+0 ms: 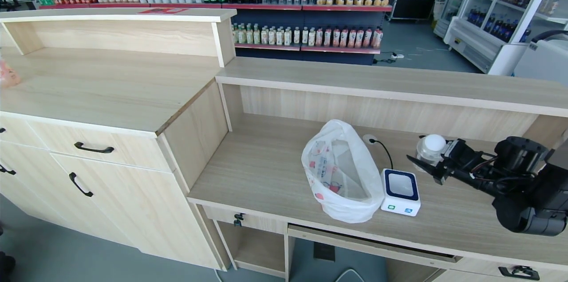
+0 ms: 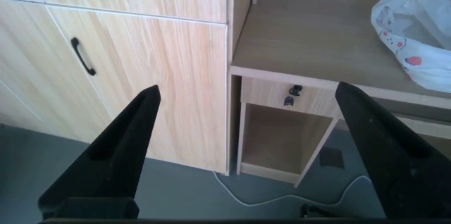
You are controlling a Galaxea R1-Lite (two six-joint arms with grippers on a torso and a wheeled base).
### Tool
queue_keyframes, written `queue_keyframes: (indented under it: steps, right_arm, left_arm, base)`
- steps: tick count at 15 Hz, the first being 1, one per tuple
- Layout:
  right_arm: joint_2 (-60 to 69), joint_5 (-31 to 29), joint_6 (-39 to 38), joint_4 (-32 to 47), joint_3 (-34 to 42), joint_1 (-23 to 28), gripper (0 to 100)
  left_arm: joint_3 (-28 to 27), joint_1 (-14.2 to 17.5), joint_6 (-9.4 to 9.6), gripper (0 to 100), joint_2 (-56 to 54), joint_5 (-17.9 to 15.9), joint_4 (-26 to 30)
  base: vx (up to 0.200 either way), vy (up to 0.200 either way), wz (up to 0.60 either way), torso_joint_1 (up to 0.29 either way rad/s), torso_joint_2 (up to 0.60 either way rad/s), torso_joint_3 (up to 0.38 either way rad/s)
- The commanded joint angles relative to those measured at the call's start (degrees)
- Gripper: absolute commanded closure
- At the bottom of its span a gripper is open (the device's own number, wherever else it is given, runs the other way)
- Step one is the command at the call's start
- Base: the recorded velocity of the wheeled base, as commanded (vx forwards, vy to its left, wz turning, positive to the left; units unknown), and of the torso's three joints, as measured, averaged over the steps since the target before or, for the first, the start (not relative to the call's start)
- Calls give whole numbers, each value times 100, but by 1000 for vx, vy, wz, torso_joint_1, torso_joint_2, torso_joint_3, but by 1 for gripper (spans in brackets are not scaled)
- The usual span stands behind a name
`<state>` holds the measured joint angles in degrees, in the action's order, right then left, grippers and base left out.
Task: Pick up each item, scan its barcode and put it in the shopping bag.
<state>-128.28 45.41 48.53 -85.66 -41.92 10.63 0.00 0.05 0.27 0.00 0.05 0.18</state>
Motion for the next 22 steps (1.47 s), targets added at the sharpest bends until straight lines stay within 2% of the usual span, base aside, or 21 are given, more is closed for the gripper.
queue_keyframes:
  steps: [1, 13, 22]
  right_arm:
    - [-101, 3, -2, -3, -79, -70, 100]
    - [-443, 3, 7, -12, -264, -193, 100]
    - [-821, 3, -186, -21, -905, -386, 100]
  left_arm:
    - [0, 4, 0, 0, 9, -5, -1]
    - [0, 4, 0, 0, 9, -5, -1]
    - [0, 4, 0, 0, 9, 4, -1]
  base:
    - [0, 0, 0, 0, 0, 0]
    - [0, 0, 0, 0, 0, 0]
    - [0, 0, 0, 0, 0, 0]
